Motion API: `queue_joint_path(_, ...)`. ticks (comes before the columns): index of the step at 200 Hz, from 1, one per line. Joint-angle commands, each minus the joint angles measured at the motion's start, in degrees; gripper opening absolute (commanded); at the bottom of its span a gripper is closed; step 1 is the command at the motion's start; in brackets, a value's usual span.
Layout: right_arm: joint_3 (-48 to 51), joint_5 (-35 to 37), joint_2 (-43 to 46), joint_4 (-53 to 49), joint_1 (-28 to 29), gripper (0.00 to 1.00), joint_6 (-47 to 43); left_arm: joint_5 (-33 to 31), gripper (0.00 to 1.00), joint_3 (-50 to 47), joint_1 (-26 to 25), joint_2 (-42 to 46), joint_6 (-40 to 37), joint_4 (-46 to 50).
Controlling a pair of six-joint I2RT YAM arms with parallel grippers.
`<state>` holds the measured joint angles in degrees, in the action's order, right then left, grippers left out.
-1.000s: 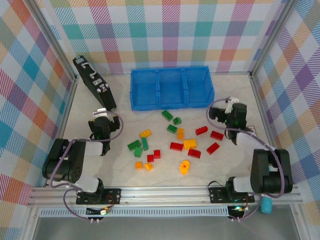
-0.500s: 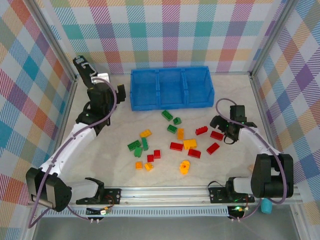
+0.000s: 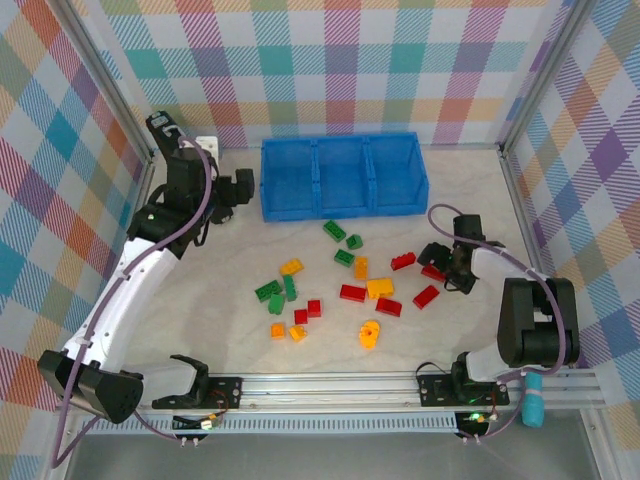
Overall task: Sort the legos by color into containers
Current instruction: Pick up the lego from the middle-right of the table.
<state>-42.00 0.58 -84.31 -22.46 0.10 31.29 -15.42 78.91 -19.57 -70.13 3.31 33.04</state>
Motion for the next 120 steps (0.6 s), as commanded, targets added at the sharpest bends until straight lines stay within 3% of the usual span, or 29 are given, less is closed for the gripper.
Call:
queue_joint_path(1, 0.5, -1.8, -1.8, 0.6, 0.1, 0.99, 0.1, 0.5, 1.0, 1.4, -0.8, 0.5, -1.1, 2.1)
queue_joint_path(120, -4.5, -1.4, -5.6, -4.2, 1.7, 0.92, -3.8, -0.2, 1.0, 1.5, -0.8, -0.1, -1.5, 2.5)
